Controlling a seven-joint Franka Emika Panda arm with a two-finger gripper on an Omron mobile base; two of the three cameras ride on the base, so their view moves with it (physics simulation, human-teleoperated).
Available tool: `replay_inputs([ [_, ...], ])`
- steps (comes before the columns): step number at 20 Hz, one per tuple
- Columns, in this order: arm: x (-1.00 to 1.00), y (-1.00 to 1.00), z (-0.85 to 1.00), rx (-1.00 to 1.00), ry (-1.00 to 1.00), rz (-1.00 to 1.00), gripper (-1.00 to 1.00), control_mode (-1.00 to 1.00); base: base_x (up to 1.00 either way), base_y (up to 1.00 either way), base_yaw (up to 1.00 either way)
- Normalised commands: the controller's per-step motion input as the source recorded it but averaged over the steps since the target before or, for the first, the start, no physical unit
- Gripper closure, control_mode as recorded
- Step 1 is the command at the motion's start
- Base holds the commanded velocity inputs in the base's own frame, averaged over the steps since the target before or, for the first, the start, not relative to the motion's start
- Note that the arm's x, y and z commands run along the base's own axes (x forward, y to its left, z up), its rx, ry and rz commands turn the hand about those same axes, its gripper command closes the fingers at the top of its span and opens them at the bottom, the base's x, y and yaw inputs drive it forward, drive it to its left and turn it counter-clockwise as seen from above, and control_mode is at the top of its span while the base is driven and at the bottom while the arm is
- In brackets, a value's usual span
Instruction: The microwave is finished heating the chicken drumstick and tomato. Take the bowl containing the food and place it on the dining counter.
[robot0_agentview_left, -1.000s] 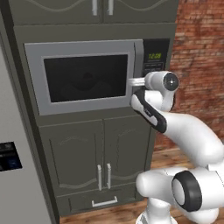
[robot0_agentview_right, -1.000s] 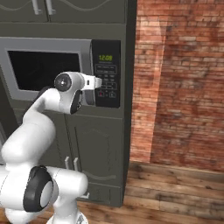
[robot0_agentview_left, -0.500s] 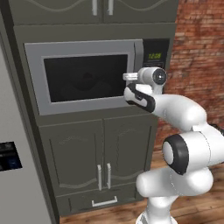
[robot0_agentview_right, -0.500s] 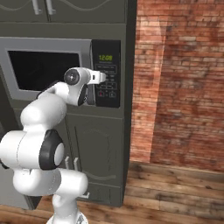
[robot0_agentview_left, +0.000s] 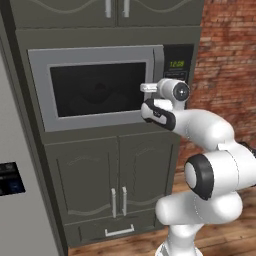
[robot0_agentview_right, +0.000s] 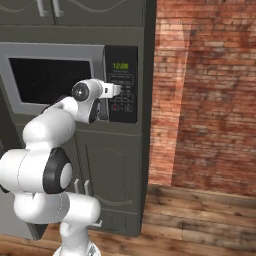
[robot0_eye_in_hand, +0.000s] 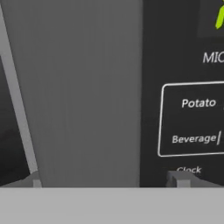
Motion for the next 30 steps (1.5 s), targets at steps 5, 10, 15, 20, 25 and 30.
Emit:
replay_inputs([
  [5, 0.0, 0.0, 0.0, 0.0, 0.0, 0.0, 1.0, -1.0, 0.0, 0.0, 0.0],
  [10, -0.13, 0.0, 0.01, 0.0, 0.0, 0.0, 1.0, -1.0, 0.0, 0.0, 0.0],
  [15, -0.61, 0.01, 0.22, 0.0, 0.0, 0.0, 1.0, -1.0, 0.0, 0.0, 0.0],
  [20, -0.85, 0.14, 0.47, 0.0, 0.0, 0.0, 1.0, -1.0, 0.0, 0.0, 0.0],
  [25, -1.0, 0.41, 0.61, 0.0, 0.0, 0.0, 1.0, -1.0, 0.0, 0.0, 0.0],
  [30, -1.0, 0.53, 0.75, 0.0, 0.0, 0.0, 1.0, -1.0, 0.0, 0.0, 0.0],
])
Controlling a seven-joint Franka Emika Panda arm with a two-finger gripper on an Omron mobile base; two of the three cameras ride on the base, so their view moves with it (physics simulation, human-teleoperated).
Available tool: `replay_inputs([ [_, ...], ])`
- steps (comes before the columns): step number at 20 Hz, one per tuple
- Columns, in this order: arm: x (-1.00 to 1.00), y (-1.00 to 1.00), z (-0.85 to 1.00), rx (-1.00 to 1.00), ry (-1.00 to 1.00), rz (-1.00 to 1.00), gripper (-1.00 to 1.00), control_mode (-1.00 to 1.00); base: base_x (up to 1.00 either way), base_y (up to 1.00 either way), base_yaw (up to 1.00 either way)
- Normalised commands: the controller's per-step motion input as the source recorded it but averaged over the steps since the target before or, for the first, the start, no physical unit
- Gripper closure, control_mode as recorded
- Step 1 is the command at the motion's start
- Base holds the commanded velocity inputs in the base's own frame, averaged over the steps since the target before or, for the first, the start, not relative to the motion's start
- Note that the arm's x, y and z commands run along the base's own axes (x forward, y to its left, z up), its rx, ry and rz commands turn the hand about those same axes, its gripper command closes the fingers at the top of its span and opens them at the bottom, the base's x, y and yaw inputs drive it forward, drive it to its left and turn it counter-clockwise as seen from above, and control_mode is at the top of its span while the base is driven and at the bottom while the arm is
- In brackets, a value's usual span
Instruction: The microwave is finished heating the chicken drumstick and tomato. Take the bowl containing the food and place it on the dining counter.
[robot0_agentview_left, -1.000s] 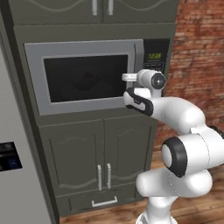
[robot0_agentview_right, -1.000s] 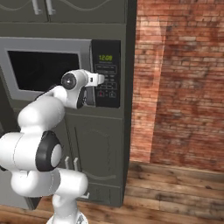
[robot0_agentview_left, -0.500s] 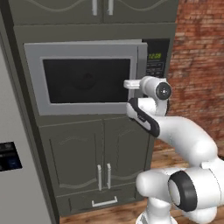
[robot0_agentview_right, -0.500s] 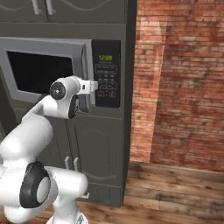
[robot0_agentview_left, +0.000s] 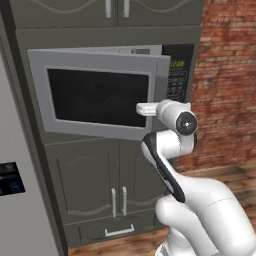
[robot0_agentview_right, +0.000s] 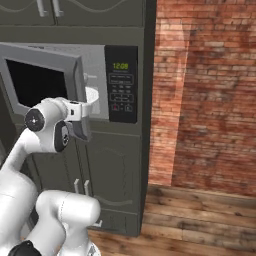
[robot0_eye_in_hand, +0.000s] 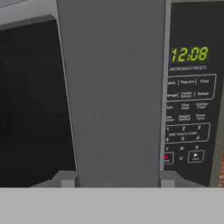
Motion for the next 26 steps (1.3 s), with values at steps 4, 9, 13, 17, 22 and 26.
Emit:
replay_inputs([
  [4, -1.0, 0.61, 0.7, 0.0, 0.0, 0.0, 1.0, -1.0, 0.0, 0.0, 0.0],
  [9, -1.0, 0.73, 0.73, 0.0, 0.0, 0.0, 1.0, -1.0, 0.0, 0.0, 0.0],
  [13, -1.0, 0.91, 0.52, -0.04, 0.0, 0.02, -1.0, -1.0, 0.0, 0.0, 0.0],
  [17, -1.0, 0.52, 0.0, -0.12, -0.08, 0.17, -1.0, -1.0, 0.0, 0.0, 0.0],
  [22, -1.0, 0.18, 0.0, -0.09, -0.18, 0.08, -1.0, -1.0, 0.0, 0.0, 0.0],
  [26, -1.0, -0.28, -0.02, -0.04, -0.13, 0.01, -1.0, -1.0, 0.0, 0.0, 0.0],
])
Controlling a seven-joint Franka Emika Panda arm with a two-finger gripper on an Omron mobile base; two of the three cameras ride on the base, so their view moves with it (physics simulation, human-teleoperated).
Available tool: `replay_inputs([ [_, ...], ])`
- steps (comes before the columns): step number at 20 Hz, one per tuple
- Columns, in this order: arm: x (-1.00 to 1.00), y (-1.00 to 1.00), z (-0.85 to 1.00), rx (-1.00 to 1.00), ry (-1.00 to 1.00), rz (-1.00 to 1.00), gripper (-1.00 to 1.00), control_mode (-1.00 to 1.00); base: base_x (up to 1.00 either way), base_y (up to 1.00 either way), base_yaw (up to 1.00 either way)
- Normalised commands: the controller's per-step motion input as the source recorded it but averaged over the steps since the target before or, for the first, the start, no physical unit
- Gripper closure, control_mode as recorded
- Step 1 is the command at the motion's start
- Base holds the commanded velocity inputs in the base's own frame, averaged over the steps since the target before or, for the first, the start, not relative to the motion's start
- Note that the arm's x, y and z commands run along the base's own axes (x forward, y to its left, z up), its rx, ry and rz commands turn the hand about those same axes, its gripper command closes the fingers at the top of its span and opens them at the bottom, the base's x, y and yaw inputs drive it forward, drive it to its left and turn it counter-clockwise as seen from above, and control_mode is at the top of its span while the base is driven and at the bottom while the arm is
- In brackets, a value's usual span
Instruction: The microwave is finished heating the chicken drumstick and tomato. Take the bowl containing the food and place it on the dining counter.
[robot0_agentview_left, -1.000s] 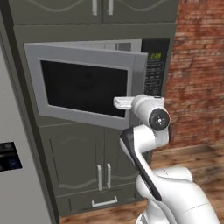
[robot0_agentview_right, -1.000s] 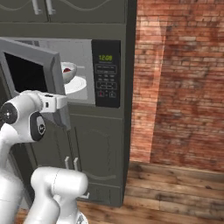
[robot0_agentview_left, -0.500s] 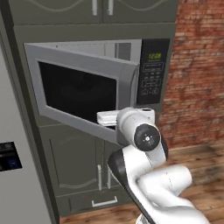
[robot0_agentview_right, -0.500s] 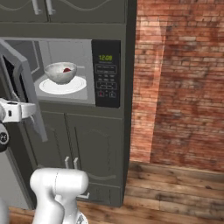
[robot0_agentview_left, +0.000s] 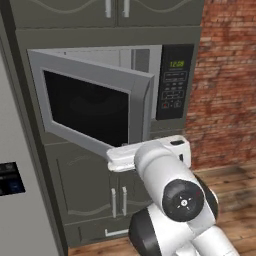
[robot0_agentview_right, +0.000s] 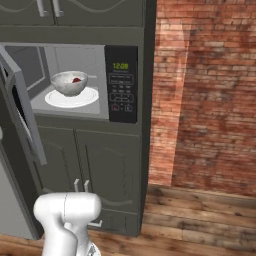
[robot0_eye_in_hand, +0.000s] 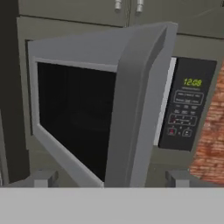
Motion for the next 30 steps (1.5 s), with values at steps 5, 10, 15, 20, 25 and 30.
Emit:
replay_inputs([
  [5, -0.54, -0.99, 0.12, 0.12, -0.07, 0.06, -1.0, -1.0, 0.0, 0.0, 0.0],
  [10, -0.14, -1.0, 0.11, 0.28, -0.02, 0.13, -1.0, -1.0, 0.0, 0.0, 0.0],
  [15, 0.0, -1.0, 0.0, 0.37, 0.0, 0.16, -1.0, -1.0, 0.0, 0.0, 0.0],
  [20, 0.45, -0.97, -0.06, 0.52, 0.18, 0.16, -1.0, -1.0, 0.0, 0.0, 0.0],
  [25, 0.97, -0.47, -0.1, 0.53, 0.33, 0.23, -1.0, -1.0, 0.0, 0.0, 0.0],
  [30, 1.0, 0.12, -0.31, 0.39, 0.23, 0.31, -1.0, -1.0, 0.0, 0.0, 0.0],
])
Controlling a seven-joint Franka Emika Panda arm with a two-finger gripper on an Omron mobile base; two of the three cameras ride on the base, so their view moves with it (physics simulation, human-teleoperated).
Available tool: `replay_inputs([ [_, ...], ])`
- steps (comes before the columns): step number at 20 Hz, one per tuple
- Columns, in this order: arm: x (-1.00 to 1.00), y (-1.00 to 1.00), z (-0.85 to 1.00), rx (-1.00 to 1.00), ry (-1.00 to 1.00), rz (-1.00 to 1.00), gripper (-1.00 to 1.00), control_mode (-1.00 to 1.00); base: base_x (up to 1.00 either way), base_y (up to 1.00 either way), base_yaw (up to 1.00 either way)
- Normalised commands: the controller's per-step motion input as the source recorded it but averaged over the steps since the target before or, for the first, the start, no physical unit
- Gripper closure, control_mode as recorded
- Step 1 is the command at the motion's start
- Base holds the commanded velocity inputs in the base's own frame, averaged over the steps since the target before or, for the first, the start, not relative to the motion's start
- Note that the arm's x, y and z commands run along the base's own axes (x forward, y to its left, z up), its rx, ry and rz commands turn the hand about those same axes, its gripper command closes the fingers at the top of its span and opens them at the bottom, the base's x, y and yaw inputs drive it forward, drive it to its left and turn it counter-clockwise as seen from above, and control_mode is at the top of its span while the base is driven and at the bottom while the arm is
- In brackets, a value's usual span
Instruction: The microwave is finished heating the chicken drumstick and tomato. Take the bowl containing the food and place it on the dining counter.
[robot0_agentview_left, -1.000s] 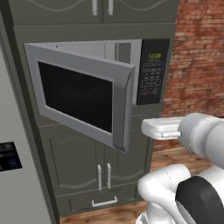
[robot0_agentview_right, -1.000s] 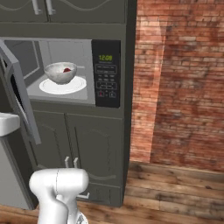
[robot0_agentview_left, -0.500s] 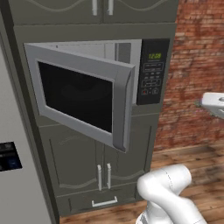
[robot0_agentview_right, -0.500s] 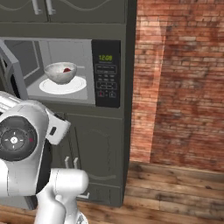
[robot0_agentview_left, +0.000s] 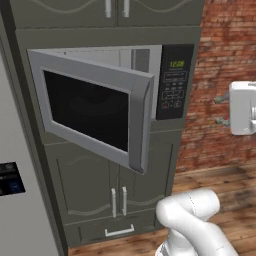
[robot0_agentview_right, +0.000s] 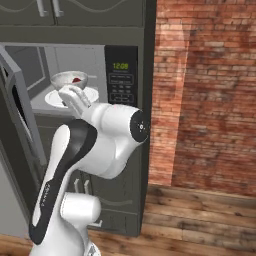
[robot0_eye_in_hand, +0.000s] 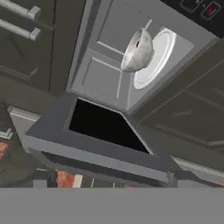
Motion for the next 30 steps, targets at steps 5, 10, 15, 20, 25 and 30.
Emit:
replay_inputs([
  [5, 1.0, 0.82, -0.31, 0.17, 0.14, 0.21, -1.0, -1.0, 0.0, 0.0, 0.0],
  [10, 0.88, 1.0, -0.02, 0.0, 0.09, 0.08, -1.0, -1.0, 0.0, 0.0, 0.0],
  [15, 0.16, 1.0, 0.04, -0.02, 0.09, 0.15, -1.0, -1.0, 0.0, 0.0, 0.0],
  [20, -0.48, 1.0, 0.08, -0.06, 0.04, 0.23, -1.0, -1.0, 0.0, 0.0, 0.0],
  [25, -0.47, 1.0, 0.02, -0.07, 0.01, 0.24, -1.0, -1.0, 0.0, 0.0, 0.0],
  [30, -0.37, 1.0, 0.01, -0.07, 0.0, 0.17, -1.0, -1.0, 0.0, 0.0, 0.0],
])
